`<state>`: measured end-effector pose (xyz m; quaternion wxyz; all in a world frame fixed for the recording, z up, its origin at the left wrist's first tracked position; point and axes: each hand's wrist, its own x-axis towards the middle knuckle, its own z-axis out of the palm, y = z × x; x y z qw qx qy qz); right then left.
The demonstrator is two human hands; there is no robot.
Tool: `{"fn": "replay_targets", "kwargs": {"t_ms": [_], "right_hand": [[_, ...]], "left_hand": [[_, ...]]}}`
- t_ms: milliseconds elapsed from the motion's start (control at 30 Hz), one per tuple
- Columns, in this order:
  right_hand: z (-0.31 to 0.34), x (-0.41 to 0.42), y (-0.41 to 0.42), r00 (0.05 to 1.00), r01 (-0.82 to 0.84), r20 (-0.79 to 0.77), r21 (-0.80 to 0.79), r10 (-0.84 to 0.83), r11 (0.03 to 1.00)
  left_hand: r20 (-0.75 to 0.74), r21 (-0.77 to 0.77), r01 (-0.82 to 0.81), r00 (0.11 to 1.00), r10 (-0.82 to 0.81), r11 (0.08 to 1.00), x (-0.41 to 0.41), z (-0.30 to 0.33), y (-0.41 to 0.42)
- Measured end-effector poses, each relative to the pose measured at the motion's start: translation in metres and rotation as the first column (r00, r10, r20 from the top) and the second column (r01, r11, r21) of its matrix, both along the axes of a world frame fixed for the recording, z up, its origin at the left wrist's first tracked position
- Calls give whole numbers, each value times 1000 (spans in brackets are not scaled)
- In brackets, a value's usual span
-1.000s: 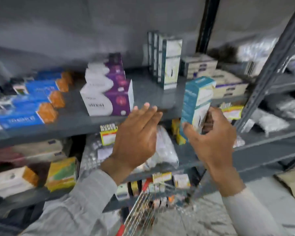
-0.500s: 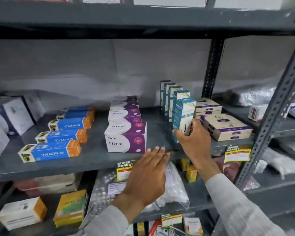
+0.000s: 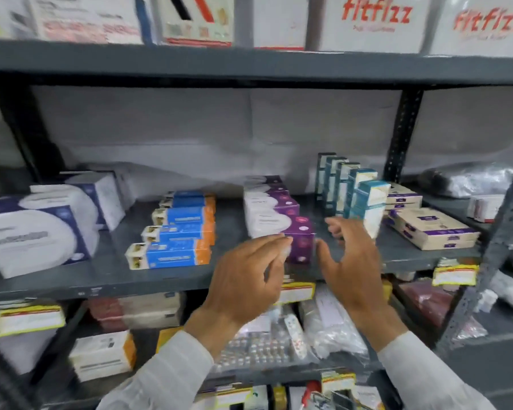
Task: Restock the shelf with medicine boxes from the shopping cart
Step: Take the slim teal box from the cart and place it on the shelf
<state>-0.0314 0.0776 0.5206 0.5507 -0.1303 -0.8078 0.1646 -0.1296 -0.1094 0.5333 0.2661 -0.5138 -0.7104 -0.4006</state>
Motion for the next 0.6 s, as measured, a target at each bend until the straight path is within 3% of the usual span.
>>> {"fn": "replay_targets", "kwargs": {"t_ms": [100,233,400,500,600], "right_hand": [[7,-40,-67,986,-169,9,66,169,983],[15,-105,-158,909,-398,129,-18,397,917],[16,-180,-255,792,-500,242,-271,561,823],[15,-220,-295,706,-479,259,-511,659,714],[14,-252,-323,682,-435,208,-655,701,618]], "left_hand": [[-23,73,-137,990,139,988,-35,9,-75],[67,130,-327,945,321,936,-90,13,-183],[377,215,-563,801,464,798,-157,9,-288],[540,213,-604,728,423,768,-193,1,-323],[770,252,-518,619,154,818,-217,-9,-339]]}}
